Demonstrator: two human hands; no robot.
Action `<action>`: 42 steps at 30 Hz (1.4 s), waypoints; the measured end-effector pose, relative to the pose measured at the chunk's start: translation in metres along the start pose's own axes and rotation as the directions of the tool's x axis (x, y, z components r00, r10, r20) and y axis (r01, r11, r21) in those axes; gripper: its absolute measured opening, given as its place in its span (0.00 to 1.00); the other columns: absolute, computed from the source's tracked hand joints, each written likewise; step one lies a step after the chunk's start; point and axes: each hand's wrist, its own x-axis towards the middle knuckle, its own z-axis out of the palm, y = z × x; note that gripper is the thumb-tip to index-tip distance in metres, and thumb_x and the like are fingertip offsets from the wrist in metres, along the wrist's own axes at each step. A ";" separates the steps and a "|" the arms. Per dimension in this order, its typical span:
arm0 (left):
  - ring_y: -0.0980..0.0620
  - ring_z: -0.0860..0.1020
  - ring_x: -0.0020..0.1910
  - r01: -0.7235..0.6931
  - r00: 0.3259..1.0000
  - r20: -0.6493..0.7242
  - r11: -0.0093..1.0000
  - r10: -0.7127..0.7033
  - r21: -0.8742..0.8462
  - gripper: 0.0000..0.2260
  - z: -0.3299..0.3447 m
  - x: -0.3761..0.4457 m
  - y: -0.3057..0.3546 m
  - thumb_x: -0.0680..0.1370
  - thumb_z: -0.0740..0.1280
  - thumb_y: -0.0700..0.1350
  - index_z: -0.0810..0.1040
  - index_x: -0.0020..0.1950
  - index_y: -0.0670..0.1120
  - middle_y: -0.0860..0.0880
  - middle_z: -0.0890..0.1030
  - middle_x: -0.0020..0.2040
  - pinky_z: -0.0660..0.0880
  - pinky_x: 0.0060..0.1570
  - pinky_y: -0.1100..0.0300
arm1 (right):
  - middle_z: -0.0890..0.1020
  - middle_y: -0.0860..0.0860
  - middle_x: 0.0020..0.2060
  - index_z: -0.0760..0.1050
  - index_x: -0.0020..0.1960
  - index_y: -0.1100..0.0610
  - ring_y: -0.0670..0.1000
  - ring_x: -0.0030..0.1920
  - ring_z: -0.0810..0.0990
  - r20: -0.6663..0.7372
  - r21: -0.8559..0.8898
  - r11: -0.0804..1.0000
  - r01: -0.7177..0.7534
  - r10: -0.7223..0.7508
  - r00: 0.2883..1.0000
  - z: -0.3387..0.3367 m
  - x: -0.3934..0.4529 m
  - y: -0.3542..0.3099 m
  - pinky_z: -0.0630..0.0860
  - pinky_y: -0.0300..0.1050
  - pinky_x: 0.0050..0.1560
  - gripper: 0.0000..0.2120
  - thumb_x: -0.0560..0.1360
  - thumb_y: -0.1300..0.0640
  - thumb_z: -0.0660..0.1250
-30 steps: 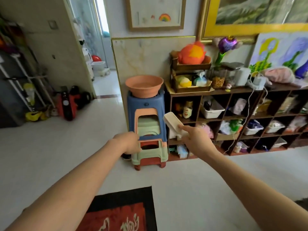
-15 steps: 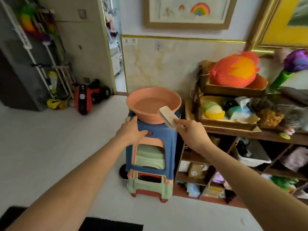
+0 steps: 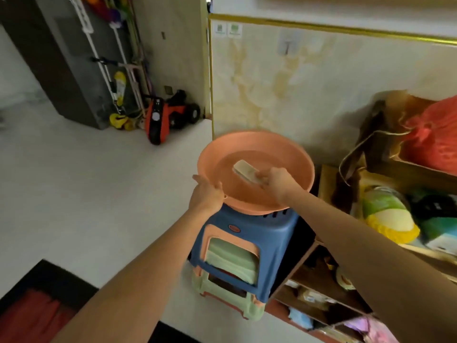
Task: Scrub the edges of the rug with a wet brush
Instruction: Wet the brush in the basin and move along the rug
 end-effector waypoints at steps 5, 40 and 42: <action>0.53 0.77 0.34 0.069 0.997 -0.027 0.992 -0.072 -0.106 0.24 0.014 0.013 -0.002 0.83 0.60 0.47 0.54 0.75 0.42 0.48 0.75 0.55 0.79 0.30 0.63 | 0.78 0.59 0.61 0.72 0.69 0.56 0.58 0.59 0.78 0.157 -0.039 0.991 0.126 -0.119 0.980 0.027 0.048 0.004 0.72 0.46 0.59 0.18 0.81 0.56 0.61; 0.48 0.84 0.38 0.198 0.950 -0.197 0.957 -0.240 -0.213 0.16 0.041 -0.036 0.022 0.79 0.64 0.46 0.71 0.64 0.40 0.41 0.82 0.51 0.83 0.42 0.52 | 0.79 0.57 0.34 0.76 0.45 0.64 0.52 0.27 0.77 0.100 0.125 0.974 0.189 -0.202 0.974 -0.041 0.024 0.027 0.69 0.41 0.25 0.08 0.78 0.64 0.60; 0.45 0.84 0.41 0.192 0.956 -0.179 0.959 -0.231 -0.211 0.09 0.040 -0.040 0.020 0.79 0.64 0.44 0.75 0.56 0.41 0.41 0.83 0.51 0.83 0.45 0.50 | 0.79 0.58 0.34 0.77 0.46 0.67 0.51 0.25 0.77 0.202 0.047 0.980 0.192 -0.197 0.959 -0.047 0.020 0.026 0.70 0.41 0.24 0.08 0.77 0.66 0.60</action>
